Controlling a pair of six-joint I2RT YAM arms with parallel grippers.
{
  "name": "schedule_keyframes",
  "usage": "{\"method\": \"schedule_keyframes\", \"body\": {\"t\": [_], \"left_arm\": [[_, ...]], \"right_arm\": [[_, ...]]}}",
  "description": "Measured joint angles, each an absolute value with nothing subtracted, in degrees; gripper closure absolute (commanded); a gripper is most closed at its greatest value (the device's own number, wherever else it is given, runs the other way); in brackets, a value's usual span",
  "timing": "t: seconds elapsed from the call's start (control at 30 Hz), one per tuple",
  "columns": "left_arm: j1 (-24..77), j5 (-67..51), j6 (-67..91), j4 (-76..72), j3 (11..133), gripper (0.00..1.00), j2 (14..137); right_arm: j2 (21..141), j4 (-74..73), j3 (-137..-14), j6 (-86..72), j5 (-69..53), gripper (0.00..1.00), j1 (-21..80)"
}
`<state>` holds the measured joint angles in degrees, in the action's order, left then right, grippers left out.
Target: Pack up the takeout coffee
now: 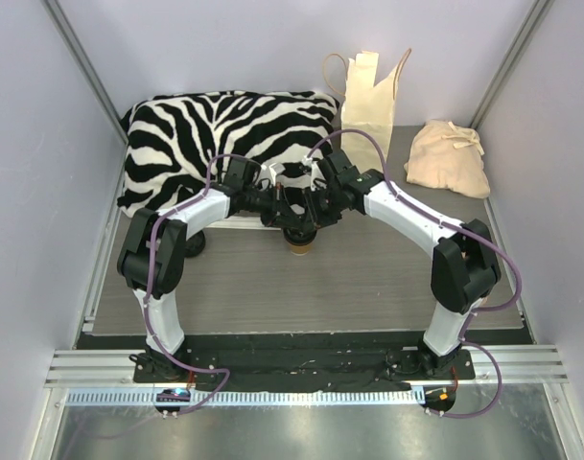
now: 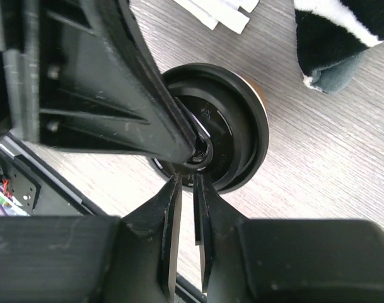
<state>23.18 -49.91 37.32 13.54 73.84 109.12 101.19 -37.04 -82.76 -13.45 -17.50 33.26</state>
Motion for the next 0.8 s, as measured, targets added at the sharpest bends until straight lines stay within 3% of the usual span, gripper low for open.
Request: {"method": "schedule_keyframes", "body": {"t": [0.8], "left_arm": [[23.2, -50.2, 36.7, 14.2, 74.3, 1.00, 109.5]], "right_arm": [[105.4, -36.2, -86.6, -12.4, -18.4, 0.86, 31.3]]}}
